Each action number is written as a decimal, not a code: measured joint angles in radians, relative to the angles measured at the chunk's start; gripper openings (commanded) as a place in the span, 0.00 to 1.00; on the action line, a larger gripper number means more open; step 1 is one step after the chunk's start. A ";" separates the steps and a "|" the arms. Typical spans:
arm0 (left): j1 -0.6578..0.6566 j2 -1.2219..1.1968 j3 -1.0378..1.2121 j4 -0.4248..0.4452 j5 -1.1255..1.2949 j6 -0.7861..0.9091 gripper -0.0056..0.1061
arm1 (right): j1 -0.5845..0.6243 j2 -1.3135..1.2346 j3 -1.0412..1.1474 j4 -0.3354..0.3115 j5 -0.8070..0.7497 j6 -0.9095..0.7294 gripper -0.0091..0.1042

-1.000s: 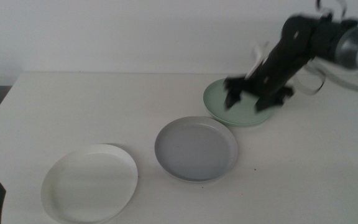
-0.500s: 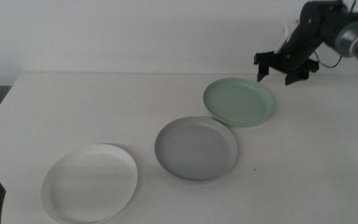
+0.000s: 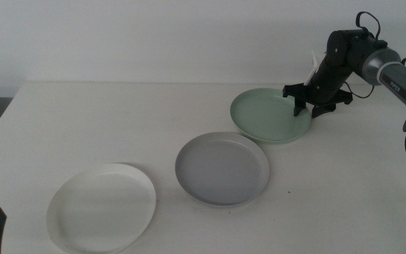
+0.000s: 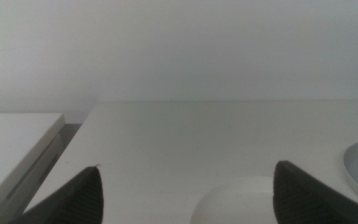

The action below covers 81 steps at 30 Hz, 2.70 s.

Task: Stack the three bowls on top of each other.

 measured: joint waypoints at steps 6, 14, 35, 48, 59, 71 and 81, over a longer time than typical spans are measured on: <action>0.000 0.000 0.000 0.000 0.000 0.000 0.89 | 0.000 0.002 0.000 0.000 -0.012 0.000 0.17; 0.000 0.000 0.000 0.000 0.000 0.000 0.89 | 0.000 -0.037 -0.028 0.007 -0.038 -0.050 0.06; 0.000 0.000 0.000 0.000 0.000 0.000 0.89 | 0.218 -0.794 0.889 0.126 -0.435 -0.083 0.06; 0.000 0.000 0.000 0.000 0.000 0.000 0.89 | 0.225 -0.712 1.035 0.202 -0.556 -0.048 0.06; 0.000 0.000 0.000 0.000 0.000 0.000 0.89 | 0.236 -0.649 1.035 0.222 -0.568 -0.054 0.06; 0.000 0.000 0.000 0.000 0.000 0.000 0.89 | 0.266 -0.628 1.035 0.224 -0.577 -0.056 0.06; 0.000 0.000 0.000 0.000 0.000 0.000 0.89 | 0.266 -0.609 1.035 0.220 -0.582 -0.056 0.37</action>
